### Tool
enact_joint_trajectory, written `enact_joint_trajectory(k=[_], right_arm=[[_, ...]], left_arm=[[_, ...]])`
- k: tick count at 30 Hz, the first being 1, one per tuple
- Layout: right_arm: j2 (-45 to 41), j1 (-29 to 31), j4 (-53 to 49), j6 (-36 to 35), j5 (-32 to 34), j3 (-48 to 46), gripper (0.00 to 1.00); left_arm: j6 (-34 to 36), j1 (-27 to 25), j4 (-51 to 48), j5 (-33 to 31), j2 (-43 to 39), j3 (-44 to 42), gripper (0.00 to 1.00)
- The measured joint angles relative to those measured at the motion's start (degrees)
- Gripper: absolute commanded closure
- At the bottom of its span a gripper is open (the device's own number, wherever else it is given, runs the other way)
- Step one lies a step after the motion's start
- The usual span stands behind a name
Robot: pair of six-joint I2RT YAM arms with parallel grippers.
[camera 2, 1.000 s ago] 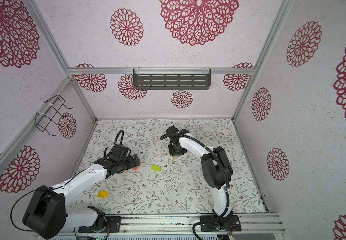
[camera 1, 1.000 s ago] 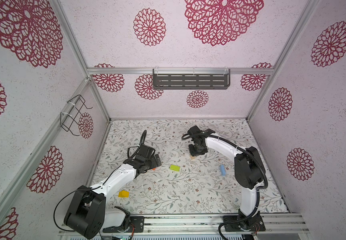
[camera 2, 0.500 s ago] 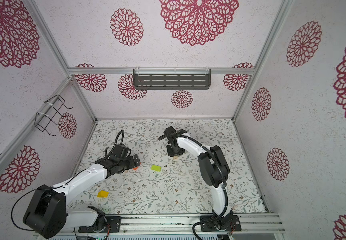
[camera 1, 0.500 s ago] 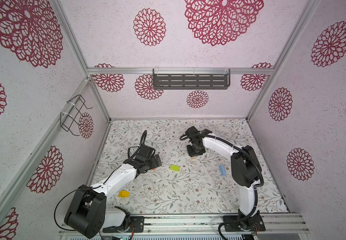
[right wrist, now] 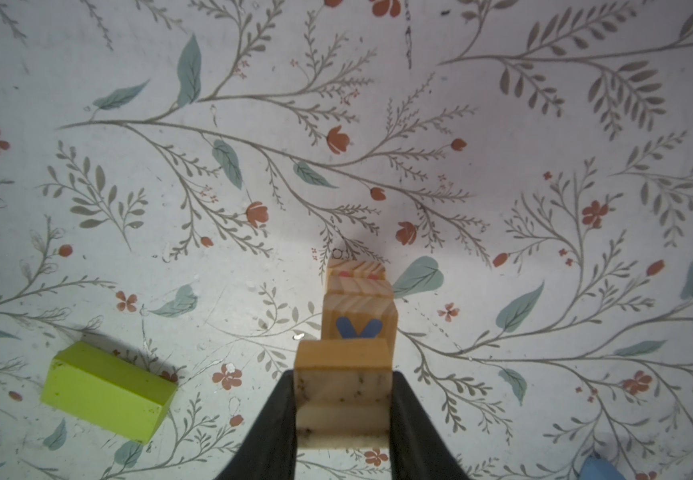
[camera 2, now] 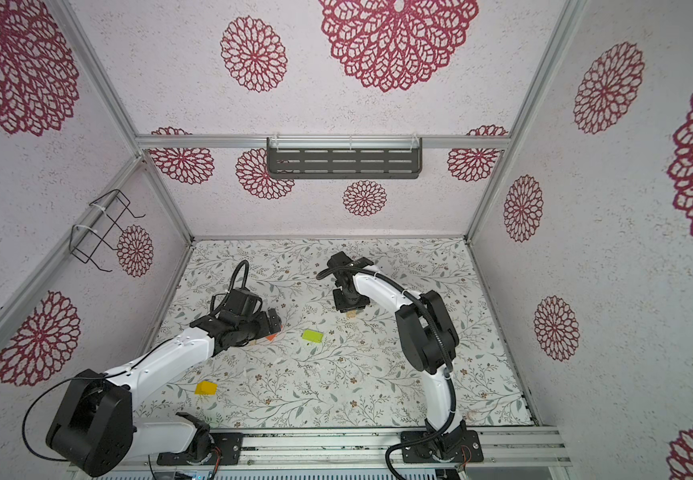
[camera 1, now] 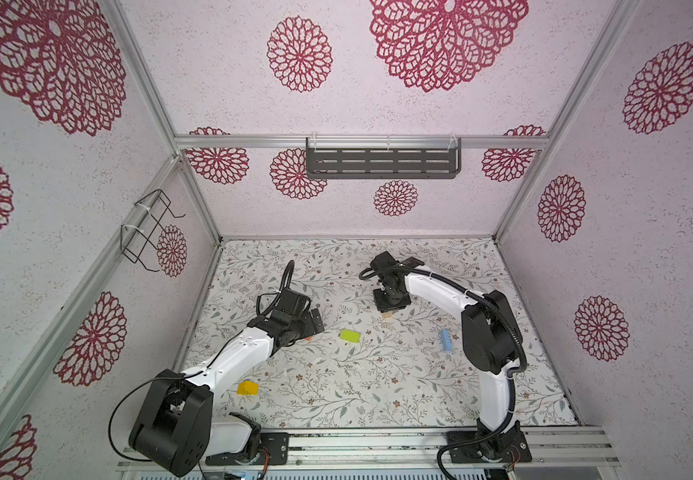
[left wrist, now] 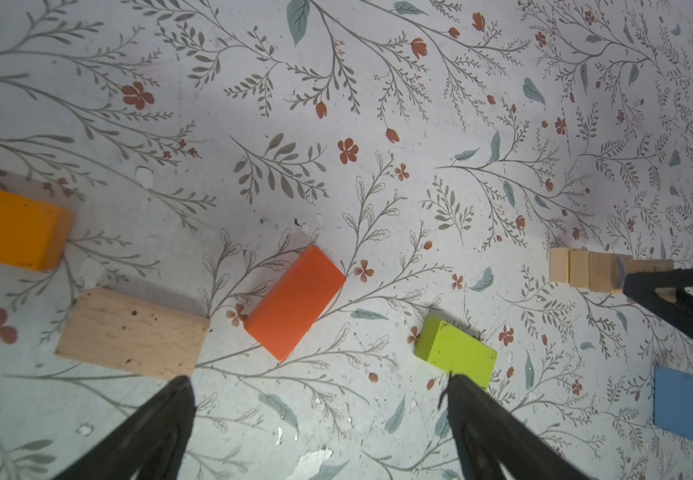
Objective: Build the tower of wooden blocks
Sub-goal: 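Lower the plain cube onto the top of the X cube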
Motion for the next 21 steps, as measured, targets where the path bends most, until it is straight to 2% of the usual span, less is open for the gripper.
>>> enact_joint_trajectory(k=[7, 12, 21], right_arm=[[0.2, 0.0, -0.5, 0.0, 0.4, 0.0, 0.63], [0.5, 0.0, -0.4, 0.0, 0.8, 0.0, 0.57], [0.5, 0.0, -0.2, 0.0, 0.8, 0.0, 0.59]], left_arm=[[0.0, 0.0, 0.0, 0.0, 0.2, 0.0, 0.03], [0.0, 0.0, 0.0, 0.1, 0.2, 0.0, 0.03], [0.0, 0.0, 0.0, 0.2, 0.2, 0.0, 0.03]])
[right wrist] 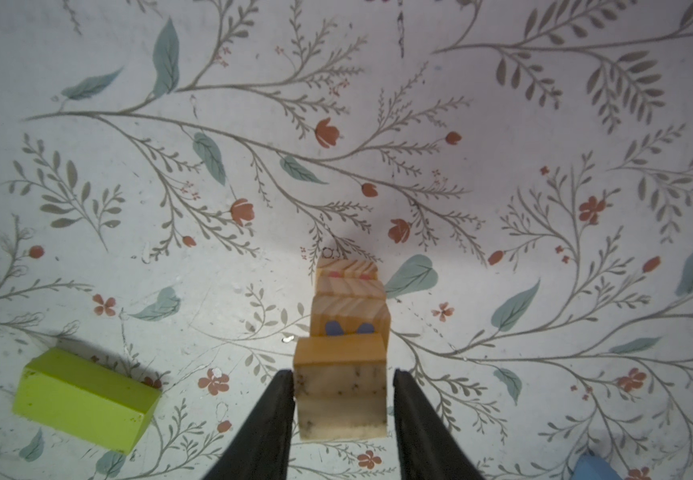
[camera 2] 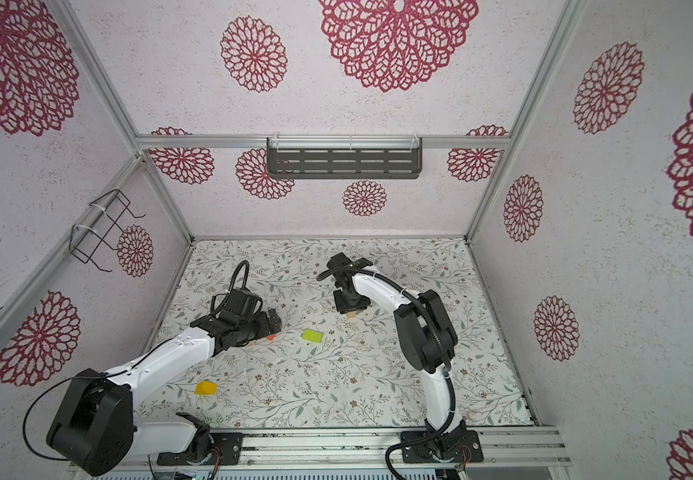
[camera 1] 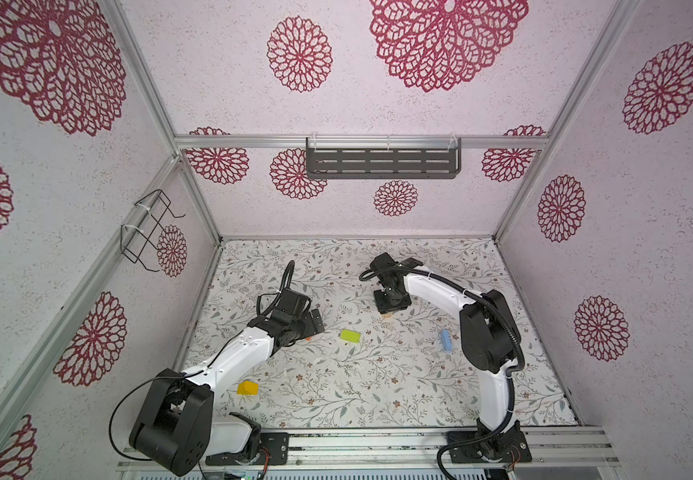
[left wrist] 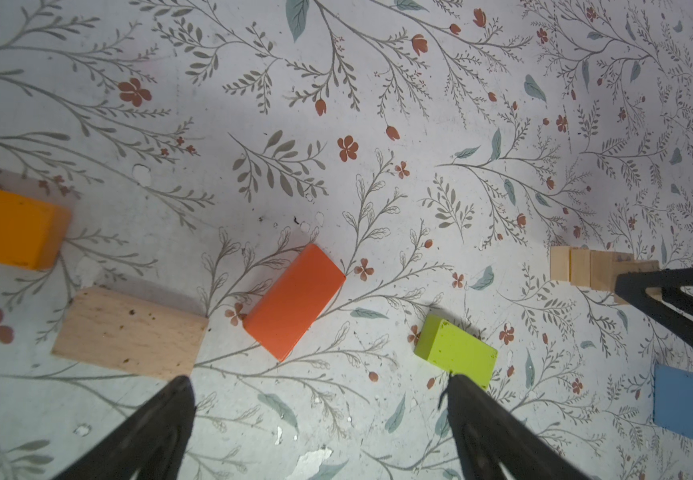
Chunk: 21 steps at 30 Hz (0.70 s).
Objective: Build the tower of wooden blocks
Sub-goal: 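Lower the plain cube onto the top of the X cube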
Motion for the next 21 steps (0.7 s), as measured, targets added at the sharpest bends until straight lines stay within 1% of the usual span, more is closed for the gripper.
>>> enact_joint_trajectory(k=[12, 21], right_arm=[[0.0, 0.0, 0.3, 0.0, 0.1, 0.0, 0.63], [0.0, 0.0, 0.3, 0.0, 0.3, 0.0, 0.63]], left_arm=[[0.0, 0.0, 0.0, 0.0, 0.0, 0.0, 0.03], [0.0, 0.0, 0.0, 0.0, 0.0, 0.0, 0.03]])
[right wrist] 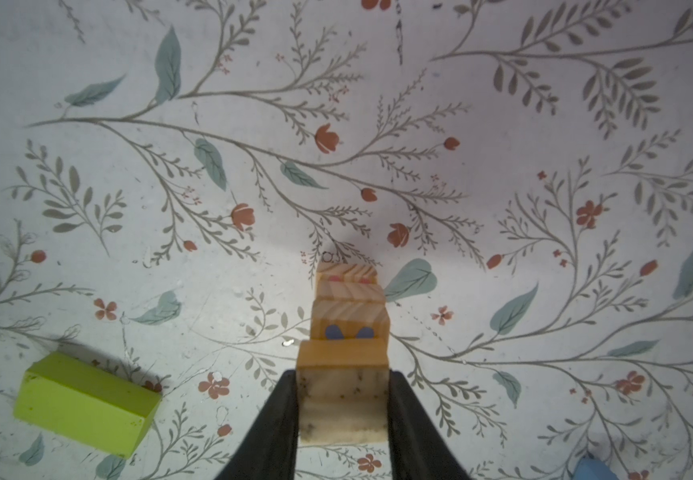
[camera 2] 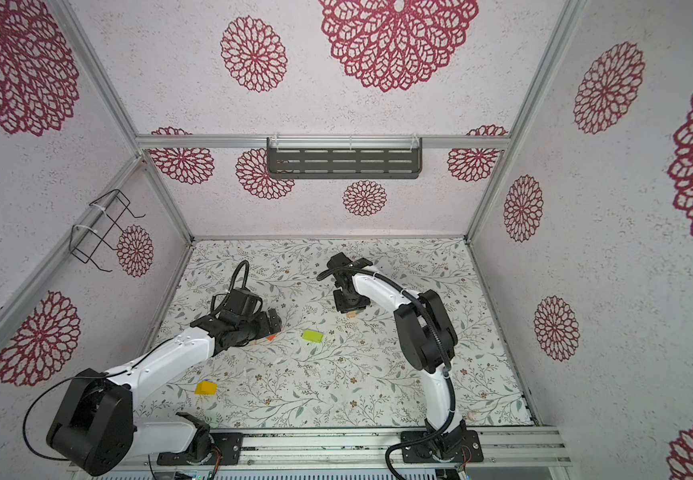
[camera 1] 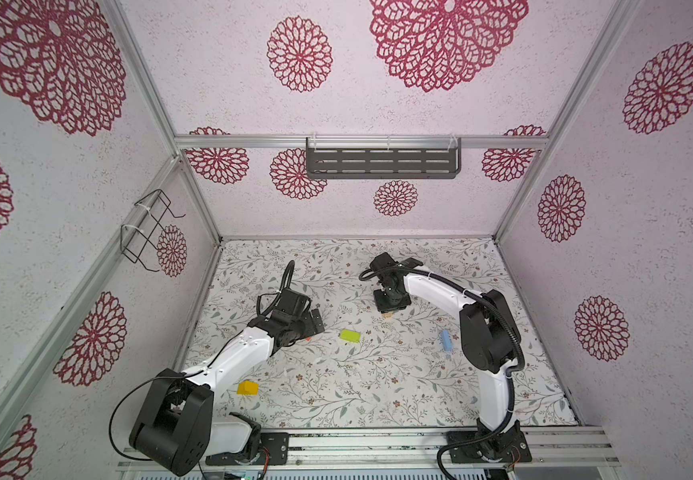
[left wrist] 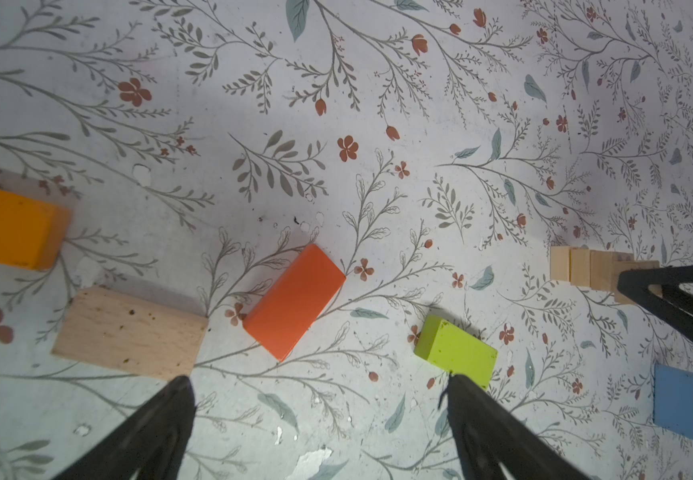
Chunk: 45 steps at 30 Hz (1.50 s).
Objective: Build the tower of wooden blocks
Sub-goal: 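Lower the plain cube onto the top of the X cube, then open the right gripper to release the plain cube on the stack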
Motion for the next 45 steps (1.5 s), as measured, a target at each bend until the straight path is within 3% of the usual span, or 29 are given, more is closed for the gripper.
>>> enact_joint_trajectory(k=[39, 45], right_arm=[[1.4, 0.0, -0.3, 0.0, 1.2, 2.0, 0.64], [1.5, 0.0, -0.5, -0.1, 1.3, 2.1, 0.51]], left_arm=[[0.0, 0.0, 0.1, 0.2, 0.4, 0.0, 0.03], [0.0, 0.0, 0.1, 0.3, 0.4, 0.0, 0.03]])
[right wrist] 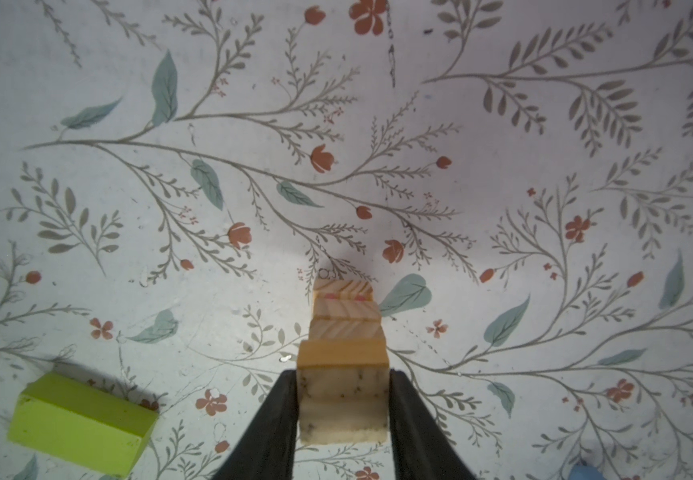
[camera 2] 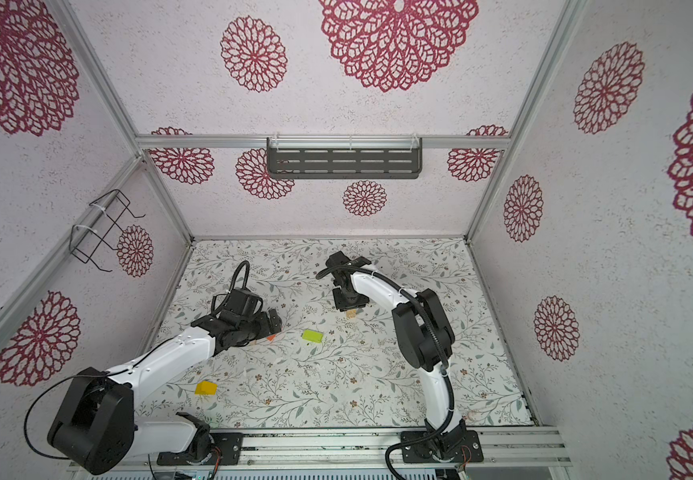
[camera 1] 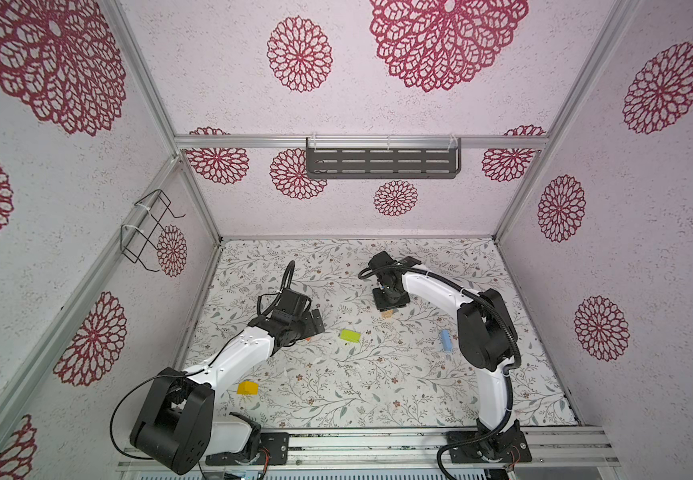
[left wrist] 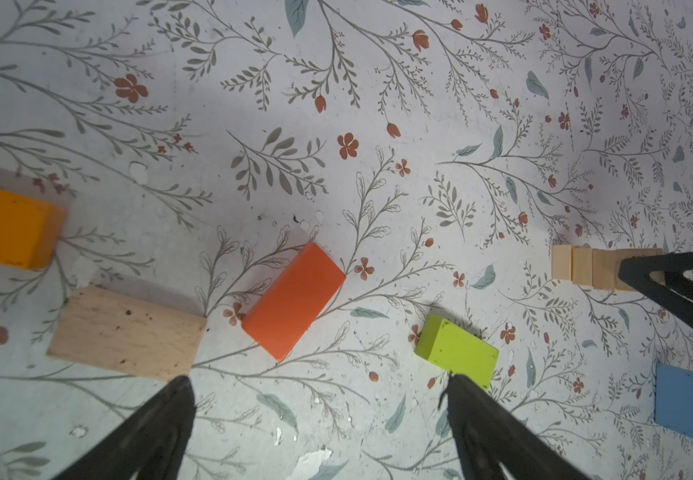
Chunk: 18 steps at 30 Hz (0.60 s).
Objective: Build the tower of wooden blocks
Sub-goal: 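Open the right gripper to release the plain cube on the stack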
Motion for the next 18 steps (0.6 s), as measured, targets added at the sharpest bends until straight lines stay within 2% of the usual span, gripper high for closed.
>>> enact_joint_trajectory(k=[6, 14, 18], right_arm=[[0.0, 0.0, -0.3, 0.1, 0.0, 0.3, 0.41], [-1.0, 0.0, -0.6, 0.1, 0.5, 0.8, 0.43], [-6.3, 0.0, 0.1, 0.1, 1.1, -1.7, 0.47]], left_arm=[[0.1, 0.0, 0.0, 0.3, 0.0, 0.0, 0.03], [0.2, -0.6, -1.4, -0.3, -0.5, 0.3, 0.03], [0.1, -2.8, -4.2, -1.3, -2.4, 2.6, 0.03]])
